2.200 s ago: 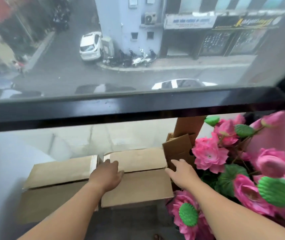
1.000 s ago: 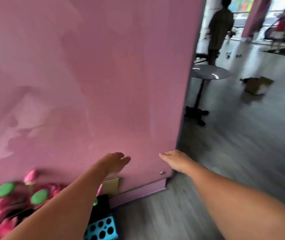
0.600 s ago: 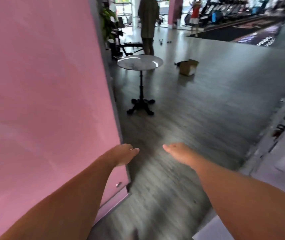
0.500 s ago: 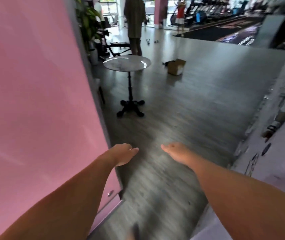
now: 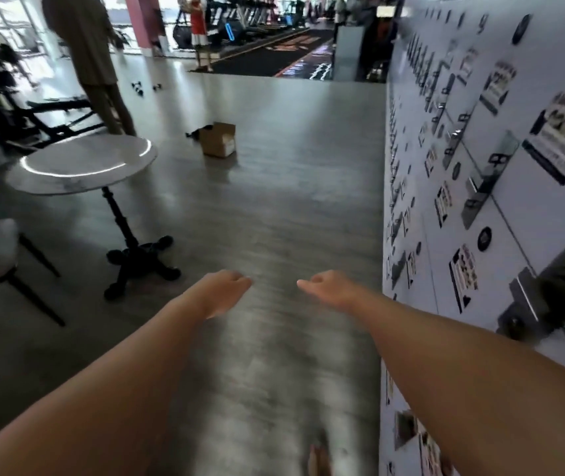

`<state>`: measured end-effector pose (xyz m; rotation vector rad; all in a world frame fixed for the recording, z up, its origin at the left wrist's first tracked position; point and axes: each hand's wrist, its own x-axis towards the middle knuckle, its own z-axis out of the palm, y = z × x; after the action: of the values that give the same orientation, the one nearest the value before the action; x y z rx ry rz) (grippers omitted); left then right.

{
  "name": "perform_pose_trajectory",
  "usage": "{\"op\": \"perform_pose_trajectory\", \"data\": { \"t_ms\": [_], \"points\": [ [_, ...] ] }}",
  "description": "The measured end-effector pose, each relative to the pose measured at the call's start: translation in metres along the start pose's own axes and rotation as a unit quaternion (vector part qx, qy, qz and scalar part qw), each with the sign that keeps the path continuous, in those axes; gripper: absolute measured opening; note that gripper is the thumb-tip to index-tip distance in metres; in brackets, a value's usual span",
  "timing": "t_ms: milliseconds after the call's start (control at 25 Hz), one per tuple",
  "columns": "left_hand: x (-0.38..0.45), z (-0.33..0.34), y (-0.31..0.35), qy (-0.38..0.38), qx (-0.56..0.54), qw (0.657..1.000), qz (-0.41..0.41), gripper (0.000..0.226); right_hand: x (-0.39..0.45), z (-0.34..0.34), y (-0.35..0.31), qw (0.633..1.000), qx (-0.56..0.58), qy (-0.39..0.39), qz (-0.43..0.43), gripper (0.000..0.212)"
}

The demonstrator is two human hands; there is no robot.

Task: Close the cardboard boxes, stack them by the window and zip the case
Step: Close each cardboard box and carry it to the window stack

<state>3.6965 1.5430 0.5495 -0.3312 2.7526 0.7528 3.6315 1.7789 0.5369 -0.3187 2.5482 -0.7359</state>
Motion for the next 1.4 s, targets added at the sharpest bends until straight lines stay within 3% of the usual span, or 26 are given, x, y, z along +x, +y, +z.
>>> {"op": "perform_pose_trajectory", "data": {
  "t_ms": [240, 640, 1040, 1400],
  "points": [
    [0.196, -0.053, 0.034, 0.019, 0.005, 1.0, -0.013, 0.042, 0.184, -0.096, 0.001, 0.999, 0.024, 0.015, -0.021, 0.059],
    [0.481, -0.149, 0.07, 0.01, 0.002, 1.0, -0.02, 0.049, 0.454, -0.227, -0.025, 0.998, 0.007, 0.014, -0.055, 0.055],
    [0.79, -0.26, 0.093, 0.014, 0.038, 0.997, 0.064, 0.043, 0.732, -0.357, -0.06, 0.998, -0.046, 0.028, -0.017, 0.064],
    [1.059, -0.335, 0.14, 0.027, 0.013, 0.999, 0.023, 0.043, 1.007, -0.479, -0.066, 0.999, -0.031, 0.011, -0.035, 0.071]
  ]
}}
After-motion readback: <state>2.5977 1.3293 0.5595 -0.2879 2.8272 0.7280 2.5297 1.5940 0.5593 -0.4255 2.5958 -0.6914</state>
